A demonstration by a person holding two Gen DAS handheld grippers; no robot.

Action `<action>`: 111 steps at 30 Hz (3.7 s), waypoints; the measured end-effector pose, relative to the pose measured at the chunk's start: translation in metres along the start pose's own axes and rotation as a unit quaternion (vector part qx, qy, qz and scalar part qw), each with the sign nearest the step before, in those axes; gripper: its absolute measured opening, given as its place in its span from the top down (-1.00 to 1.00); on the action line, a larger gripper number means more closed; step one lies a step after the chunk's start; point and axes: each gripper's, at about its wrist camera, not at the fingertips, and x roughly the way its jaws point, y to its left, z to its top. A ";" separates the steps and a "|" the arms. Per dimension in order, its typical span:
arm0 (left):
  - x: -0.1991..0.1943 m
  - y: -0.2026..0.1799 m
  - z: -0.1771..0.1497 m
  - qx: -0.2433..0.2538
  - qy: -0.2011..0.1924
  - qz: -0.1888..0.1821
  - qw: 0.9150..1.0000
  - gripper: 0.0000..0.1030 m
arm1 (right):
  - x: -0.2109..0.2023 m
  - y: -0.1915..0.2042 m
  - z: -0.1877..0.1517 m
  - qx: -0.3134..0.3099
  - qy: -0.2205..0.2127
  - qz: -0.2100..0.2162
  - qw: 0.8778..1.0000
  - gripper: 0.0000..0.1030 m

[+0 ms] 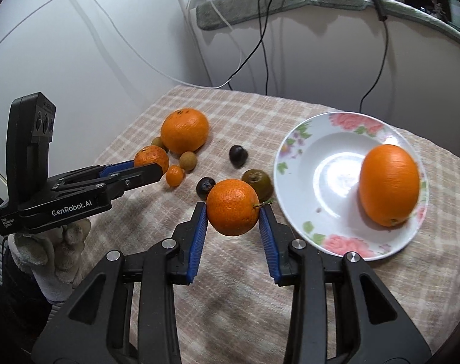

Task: Organize fruits
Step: 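Carry the mandarin with the left gripper and release it onto the plate, then move the right gripper to a dark plum and close on it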

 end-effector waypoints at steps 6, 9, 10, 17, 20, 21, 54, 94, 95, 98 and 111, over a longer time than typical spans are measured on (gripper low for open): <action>0.006 -0.016 0.007 0.010 -0.001 -0.014 1.000 0.27 | -0.011 -0.012 0.000 0.009 -0.011 -0.014 1.000 0.29; 0.011 -0.024 0.009 0.014 0.001 -0.020 1.000 0.27 | -0.013 -0.019 -0.001 0.017 -0.012 -0.023 1.000 0.29; 0.014 -0.027 0.010 0.017 0.002 -0.023 1.000 0.26 | -0.014 -0.021 -0.002 0.019 -0.012 -0.025 0.999 0.29; 0.028 -0.048 0.017 0.037 0.008 -0.036 0.999 0.27 | -0.018 -0.035 -0.005 0.033 -0.013 -0.041 0.999 0.29; 0.036 -0.057 0.019 0.046 0.013 -0.041 0.998 0.27 | -0.018 -0.041 -0.006 0.038 -0.014 -0.045 0.998 0.29; 0.037 -0.059 0.020 0.047 0.014 -0.043 0.998 0.27 | -0.018 -0.043 -0.006 0.040 -0.014 -0.046 0.998 0.29; 0.075 -0.097 0.028 0.082 0.047 -0.048 0.994 0.26 | -0.004 -0.057 -0.007 0.042 0.002 -0.053 0.998 0.29; 0.046 -0.080 0.032 0.066 0.019 -0.027 0.997 -0.44 | -0.017 -0.044 -0.003 0.025 -0.019 -0.062 0.998 -0.64; 0.044 -0.079 0.031 0.067 0.018 -0.025 0.997 -0.44 | -0.017 -0.043 -0.003 0.024 -0.020 -0.061 0.998 -0.64; 0.037 -0.071 0.027 0.068 0.017 -0.016 0.997 -0.44 | -0.018 -0.039 -0.001 0.019 -0.023 -0.059 0.998 -0.64; 0.003 -0.011 0.000 0.047 0.014 0.028 0.998 -0.44 | -0.005 -0.010 0.003 -0.007 -0.016 -0.028 0.999 -0.64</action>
